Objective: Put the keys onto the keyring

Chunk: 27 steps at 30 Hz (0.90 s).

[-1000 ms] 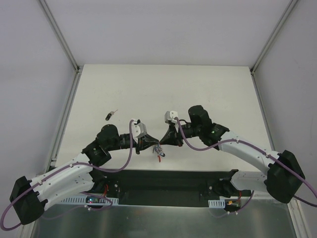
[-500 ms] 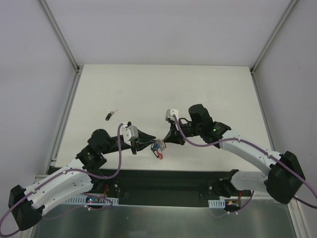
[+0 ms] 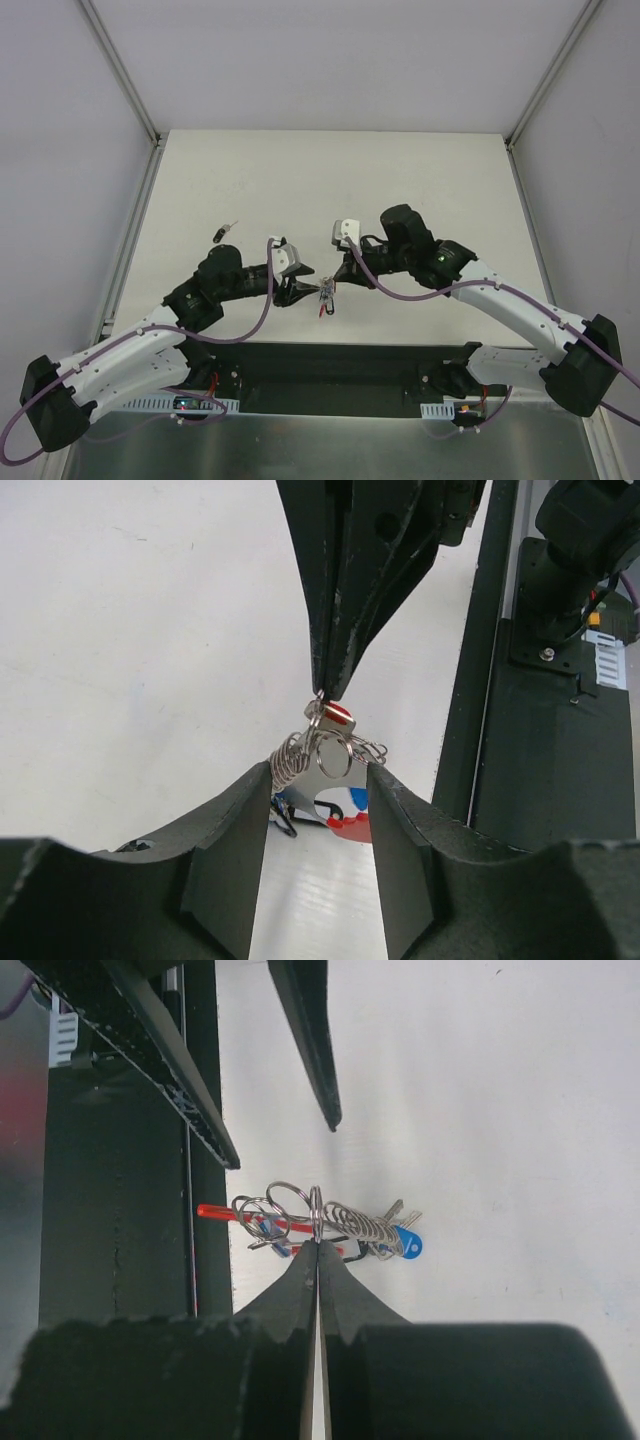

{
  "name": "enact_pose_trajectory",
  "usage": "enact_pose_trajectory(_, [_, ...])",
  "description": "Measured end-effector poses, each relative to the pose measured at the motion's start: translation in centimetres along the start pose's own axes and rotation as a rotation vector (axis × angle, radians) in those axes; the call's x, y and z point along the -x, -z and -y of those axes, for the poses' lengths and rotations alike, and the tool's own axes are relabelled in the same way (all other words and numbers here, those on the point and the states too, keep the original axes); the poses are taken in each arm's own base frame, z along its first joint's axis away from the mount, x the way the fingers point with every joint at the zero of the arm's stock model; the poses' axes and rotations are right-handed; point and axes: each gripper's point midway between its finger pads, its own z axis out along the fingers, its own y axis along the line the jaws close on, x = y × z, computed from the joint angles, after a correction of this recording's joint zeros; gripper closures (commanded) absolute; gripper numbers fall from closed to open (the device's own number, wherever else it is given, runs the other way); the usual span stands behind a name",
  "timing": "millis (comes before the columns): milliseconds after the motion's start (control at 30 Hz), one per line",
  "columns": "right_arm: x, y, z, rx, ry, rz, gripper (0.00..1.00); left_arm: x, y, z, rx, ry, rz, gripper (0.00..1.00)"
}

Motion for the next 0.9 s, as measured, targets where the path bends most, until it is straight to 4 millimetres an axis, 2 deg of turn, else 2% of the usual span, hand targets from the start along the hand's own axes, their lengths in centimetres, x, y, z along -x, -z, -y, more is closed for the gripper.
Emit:
enact_pose_trajectory(67, [-0.5, 0.0, -0.3, 0.005, 0.006, -0.023, 0.99, 0.0, -0.2, 0.0, -0.013, -0.024, -0.015, 0.63])
enact_pose_trajectory(200, [-1.1, 0.0, -0.8, 0.017, 0.022, -0.056, 0.99, 0.1, -0.5, 0.1, -0.049, -0.086, -0.039, 0.63])
enact_pose_trajectory(533, [-0.9, 0.1, -1.1, 0.023, 0.053, -0.067, 0.99, -0.4, -2.2, 0.8, -0.182, -0.122, -0.119, 0.76])
enact_pose_trajectory(733, [-1.0, 0.1, -1.2, 0.026, 0.054, -0.072, 0.99, -1.3, -2.5, 1.2, -0.220, -0.099, -0.151, 0.76])
enact_pose_trajectory(900, [-1.0, 0.1, -1.2, 0.027, 0.055, -0.072, 0.99, -1.3, -2.7, 1.2, -0.228, -0.095, -0.154, 0.78])
